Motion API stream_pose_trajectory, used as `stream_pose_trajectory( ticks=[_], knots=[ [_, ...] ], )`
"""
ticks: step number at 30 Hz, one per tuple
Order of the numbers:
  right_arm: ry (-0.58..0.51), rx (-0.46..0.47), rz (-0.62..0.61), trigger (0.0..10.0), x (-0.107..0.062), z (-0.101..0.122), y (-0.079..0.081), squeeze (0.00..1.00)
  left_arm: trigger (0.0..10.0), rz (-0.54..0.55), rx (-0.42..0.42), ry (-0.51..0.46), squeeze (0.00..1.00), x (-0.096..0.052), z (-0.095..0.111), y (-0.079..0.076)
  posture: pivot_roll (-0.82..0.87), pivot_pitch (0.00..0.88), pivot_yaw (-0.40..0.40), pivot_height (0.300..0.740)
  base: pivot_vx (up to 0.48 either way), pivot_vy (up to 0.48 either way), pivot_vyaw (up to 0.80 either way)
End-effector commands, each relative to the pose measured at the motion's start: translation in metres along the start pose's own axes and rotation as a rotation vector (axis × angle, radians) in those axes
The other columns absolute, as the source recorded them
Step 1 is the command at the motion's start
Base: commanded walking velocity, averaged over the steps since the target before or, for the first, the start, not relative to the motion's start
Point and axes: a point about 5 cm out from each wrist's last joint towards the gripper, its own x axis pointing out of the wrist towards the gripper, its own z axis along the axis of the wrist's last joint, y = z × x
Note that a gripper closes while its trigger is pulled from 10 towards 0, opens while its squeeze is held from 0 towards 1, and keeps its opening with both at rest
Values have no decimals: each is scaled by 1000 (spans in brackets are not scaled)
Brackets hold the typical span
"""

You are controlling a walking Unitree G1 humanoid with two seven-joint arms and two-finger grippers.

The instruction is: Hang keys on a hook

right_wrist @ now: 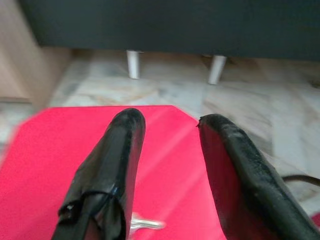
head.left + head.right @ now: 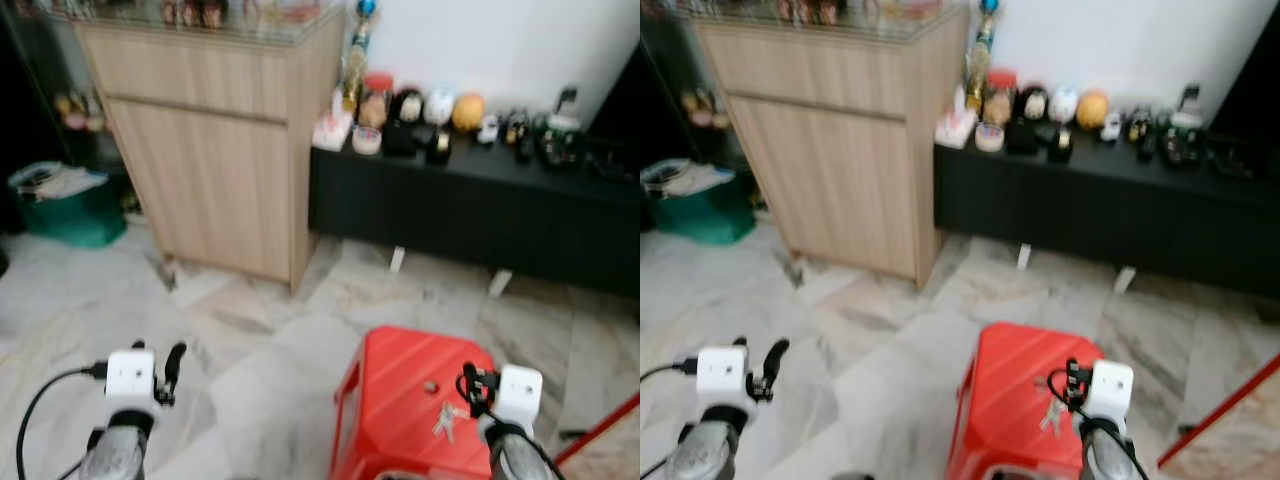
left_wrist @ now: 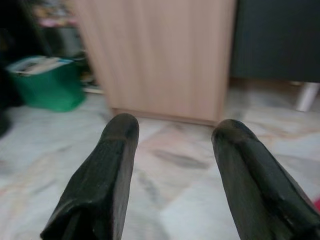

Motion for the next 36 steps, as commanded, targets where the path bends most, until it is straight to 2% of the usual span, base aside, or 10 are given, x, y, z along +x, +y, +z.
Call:
stream_pose_trajectory(
  ticks=[1, 12, 15, 20, 22, 24, 29, 30, 31, 36],
  knots=[
    [1, 14, -4, 10000, 1, 0, 2, 0, 10000, -17, 1, 13, 0, -4, -4, -1, 74, 0, -52, 635, 0, 0, 0],
    [29, 5, 31, 10000, 6, -2, 8, 0, 10000, -17, 16, 9, 0, -5, -3, 1, 70, 0, -47, 635, 0, 0, 0],
    [120, -27, 119, 10000, 11, -7, 19, 0, 10000, -26, 8, 20, 0, -4, -5, -2, 46, 0, -34, 635, 0, -167, 0],
    [107, -30, 140, 10000, 20, 3, 25, 0, 10000, -39, -4, 17, 0, 0, -3, -4, 44, 0, -27, 635, 0, 0, 0],
    [111, -28, 181, 10000, 24, 7, 35, 0, 10000, -57, -1, 17, 0, 2, -1, -7, 43, 0, -20, 635, 0, 0, 0],
    [128, -51, 247, 10000, 27, 8, 53, 0, 10000, -95, 10, 16, 0, 7, 0, -10, 45, 0, -11, 635, 0, 0, 0],
    [162, -48, 241, 10000, 28, 7, 60, 0, 10000, -116, 23, -3, 0, 13, 10, -11, 66, 0, 8, 635, 0, 0, 0],
    [208, -53, 239, 10000, 28, 3, 63, 0, 10000, -124, 23, -10, 0, 16, 14, -10, 63, 0, 19, 635, 0, 0, 0],
    [230, -87, 247, 10000, 28, 1, 65, 0, 10000, -132, 22, -16, 0, 17, 17, -9, 55, 0, 21, 635, 0, 0, 0],
    [241, -90, 215, 10000, 27, -1, 57, 0, 10000, -149, 21, -18, 0, 15, 18, -12, 59, 14, 21, 635, 0, 0, 0]
  ],
)
